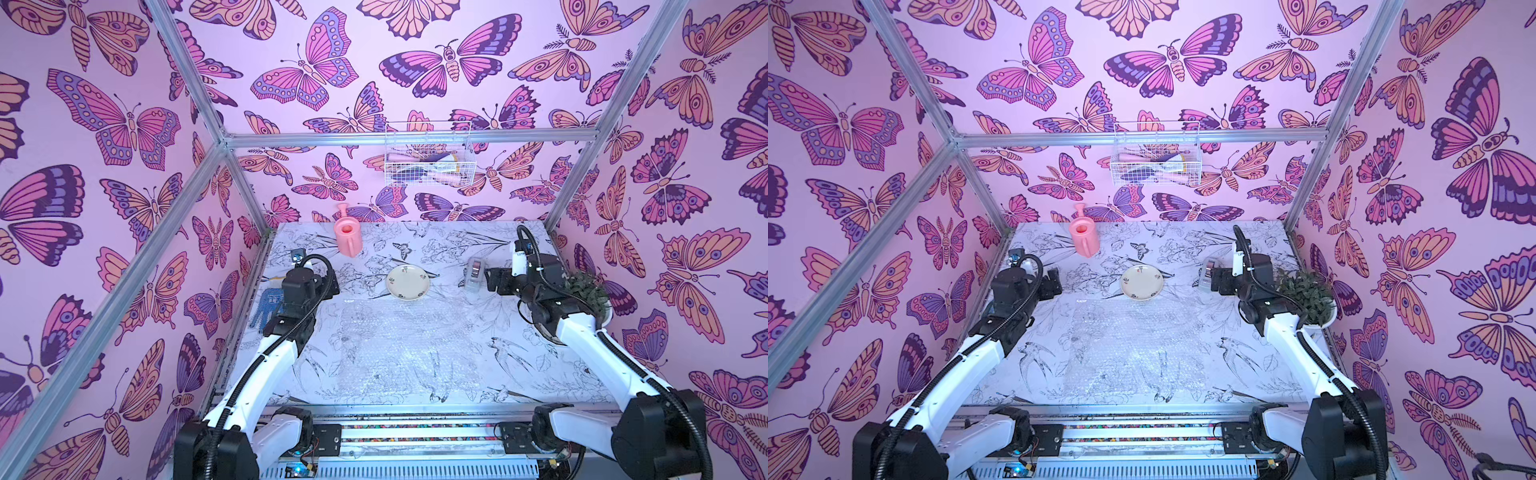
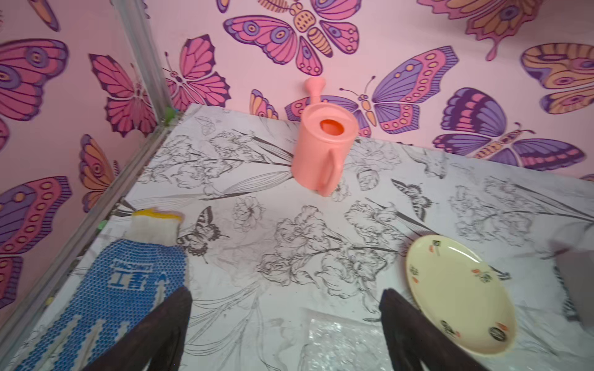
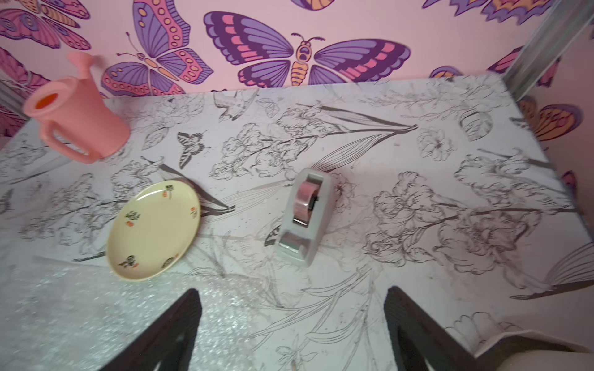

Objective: Wrap dinner plates in bubble wrap
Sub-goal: Pick up the plate from the center of the board.

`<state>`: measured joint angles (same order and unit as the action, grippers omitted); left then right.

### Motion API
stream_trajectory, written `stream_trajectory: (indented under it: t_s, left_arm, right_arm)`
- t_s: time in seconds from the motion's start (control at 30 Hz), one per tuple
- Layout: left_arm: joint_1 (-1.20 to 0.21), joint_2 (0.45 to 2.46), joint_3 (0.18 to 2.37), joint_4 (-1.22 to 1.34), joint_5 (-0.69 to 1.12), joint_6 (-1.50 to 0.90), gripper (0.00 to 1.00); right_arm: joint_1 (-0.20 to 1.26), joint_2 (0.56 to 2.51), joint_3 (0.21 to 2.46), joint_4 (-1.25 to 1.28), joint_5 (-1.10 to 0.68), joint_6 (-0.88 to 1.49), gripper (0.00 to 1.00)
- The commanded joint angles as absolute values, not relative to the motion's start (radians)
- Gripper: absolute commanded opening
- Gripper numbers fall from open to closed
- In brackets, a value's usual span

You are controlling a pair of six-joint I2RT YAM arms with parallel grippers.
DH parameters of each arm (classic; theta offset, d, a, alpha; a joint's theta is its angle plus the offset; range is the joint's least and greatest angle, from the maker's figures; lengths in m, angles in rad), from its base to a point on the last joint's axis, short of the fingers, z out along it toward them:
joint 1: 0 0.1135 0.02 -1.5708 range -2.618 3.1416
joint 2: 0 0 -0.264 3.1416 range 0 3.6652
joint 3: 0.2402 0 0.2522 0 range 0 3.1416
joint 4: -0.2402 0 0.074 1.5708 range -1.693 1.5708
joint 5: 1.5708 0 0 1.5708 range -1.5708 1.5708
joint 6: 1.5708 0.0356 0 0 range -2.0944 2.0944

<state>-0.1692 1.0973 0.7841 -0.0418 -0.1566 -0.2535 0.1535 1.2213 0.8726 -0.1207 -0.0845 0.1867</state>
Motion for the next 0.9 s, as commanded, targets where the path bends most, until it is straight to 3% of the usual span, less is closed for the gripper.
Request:
stream_trajectory:
  t_s: [0.0,0.27,0.3,0.37,0.5,0.87]
  left_arm:
    - [-0.187,1.148,0.841,-0.307,0.018,-0.334,0.91]
    - [-0.225,1.227,0.869,-0.395,0.101,-0.381,0.89]
    - [-0.228,1.231,0.865,-0.397,0.208,-0.436,0.87]
    - [-0.233,1.238,0.854,-0.405,0.252,-0.464,0.86]
    - [-0.234,1.244,0.819,-0.441,0.274,-0.488,0.86]
    - [-0.234,1.313,0.775,-0.497,0.267,-0.482,0.86]
  right_arm:
    - [0.164,1.286,0.933,-0.289,-0.202,0.303,0.87]
    - [0.195,1.540,1.119,-0.324,-0.345,0.370,0.78]
    - [0.196,1.564,1.138,-0.312,-0.381,0.388,0.77]
    - [0.201,1.635,1.169,-0.301,-0.423,0.416,0.77]
    - [0.214,1.726,1.214,-0.257,-0.536,0.460,0.71]
    - [0.282,1.969,1.411,-0.272,-0.577,0.538,0.53]
